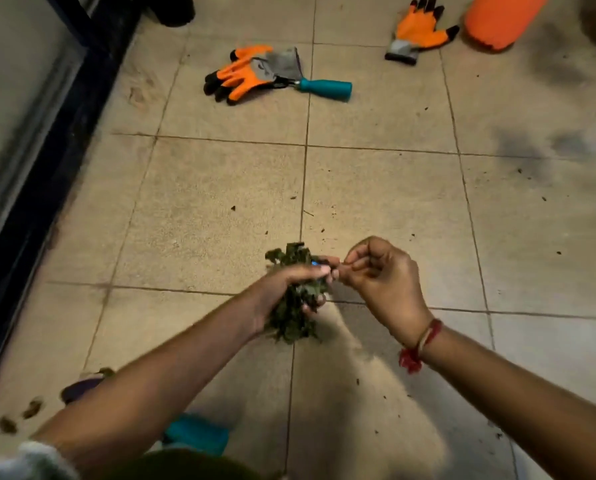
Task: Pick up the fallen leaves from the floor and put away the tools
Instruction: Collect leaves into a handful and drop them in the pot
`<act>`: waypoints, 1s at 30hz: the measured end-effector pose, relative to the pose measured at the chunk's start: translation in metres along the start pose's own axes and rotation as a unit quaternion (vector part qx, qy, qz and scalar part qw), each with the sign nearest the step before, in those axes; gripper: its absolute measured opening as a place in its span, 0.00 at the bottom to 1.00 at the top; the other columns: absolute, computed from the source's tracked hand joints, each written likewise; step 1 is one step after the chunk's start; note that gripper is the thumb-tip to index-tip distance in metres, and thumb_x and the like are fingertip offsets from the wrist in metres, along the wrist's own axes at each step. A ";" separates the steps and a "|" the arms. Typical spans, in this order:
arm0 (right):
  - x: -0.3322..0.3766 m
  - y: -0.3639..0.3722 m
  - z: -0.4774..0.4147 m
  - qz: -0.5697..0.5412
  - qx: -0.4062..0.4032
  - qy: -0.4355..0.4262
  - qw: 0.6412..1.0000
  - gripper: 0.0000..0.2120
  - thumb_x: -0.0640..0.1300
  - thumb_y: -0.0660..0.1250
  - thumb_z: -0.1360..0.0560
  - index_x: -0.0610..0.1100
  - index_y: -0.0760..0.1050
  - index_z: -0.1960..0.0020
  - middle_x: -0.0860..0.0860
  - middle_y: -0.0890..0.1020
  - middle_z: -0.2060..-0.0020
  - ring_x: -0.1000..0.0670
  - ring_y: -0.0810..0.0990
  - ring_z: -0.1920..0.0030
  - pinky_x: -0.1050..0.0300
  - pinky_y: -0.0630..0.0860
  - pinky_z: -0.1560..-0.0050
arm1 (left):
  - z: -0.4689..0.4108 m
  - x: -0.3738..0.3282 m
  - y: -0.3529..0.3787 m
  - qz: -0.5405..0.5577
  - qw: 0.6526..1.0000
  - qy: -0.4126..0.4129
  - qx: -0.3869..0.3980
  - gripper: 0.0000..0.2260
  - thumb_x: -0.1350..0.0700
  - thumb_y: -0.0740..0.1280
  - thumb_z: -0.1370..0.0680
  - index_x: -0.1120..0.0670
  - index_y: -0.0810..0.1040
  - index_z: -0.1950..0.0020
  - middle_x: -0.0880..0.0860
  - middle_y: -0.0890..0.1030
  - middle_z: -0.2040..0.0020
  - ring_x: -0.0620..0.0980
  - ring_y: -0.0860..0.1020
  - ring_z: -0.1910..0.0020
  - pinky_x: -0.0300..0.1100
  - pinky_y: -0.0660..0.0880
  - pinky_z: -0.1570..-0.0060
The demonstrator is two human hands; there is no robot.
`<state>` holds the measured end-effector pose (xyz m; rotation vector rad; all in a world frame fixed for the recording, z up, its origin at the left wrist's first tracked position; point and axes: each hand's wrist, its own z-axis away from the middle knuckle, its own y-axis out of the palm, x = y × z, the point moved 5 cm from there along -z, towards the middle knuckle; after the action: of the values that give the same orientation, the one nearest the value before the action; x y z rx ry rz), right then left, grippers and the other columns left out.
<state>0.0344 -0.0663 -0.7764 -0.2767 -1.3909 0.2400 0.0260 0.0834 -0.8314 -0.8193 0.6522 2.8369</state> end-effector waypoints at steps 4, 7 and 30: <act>-0.014 0.031 0.014 -0.038 0.001 0.010 0.999 0.11 0.29 0.72 0.31 0.42 0.73 0.62 0.53 0.80 0.70 0.59 0.80 0.66 0.65 0.77 0.64 | 0.007 0.030 -0.019 0.092 0.995 -0.019 -0.035 0.13 0.51 0.75 0.35 0.56 0.82 0.54 0.56 0.79 0.60 0.48 0.74 0.66 0.34 0.69 0.76; -0.013 0.050 0.021 0.002 0.003 -0.034 0.999 0.12 0.30 0.71 0.29 0.46 0.75 0.59 0.54 0.81 0.65 0.57 0.81 0.62 0.61 0.79 0.59 | 0.008 0.042 -0.029 0.117 0.991 -0.038 -0.049 0.18 0.49 0.78 0.38 0.56 0.82 0.53 0.57 0.77 0.60 0.49 0.73 0.66 0.35 0.68 0.76; -0.046 0.127 -0.086 0.492 0.278 -0.226 0.794 0.34 0.64 0.40 0.21 0.46 0.41 0.23 0.48 0.43 0.23 0.48 0.42 0.24 0.54 0.35 0.28 | 0.030 -0.020 -0.133 0.485 0.841 0.237 0.026 0.14 0.63 0.76 0.40 0.54 0.74 0.62 0.49 0.77 0.63 0.43 0.74 0.71 0.30 0.70 0.81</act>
<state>0.1111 0.0343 -0.8743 -0.4481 -1.4522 1.6505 0.0584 0.2162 -0.8480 -1.5662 1.5960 3.4032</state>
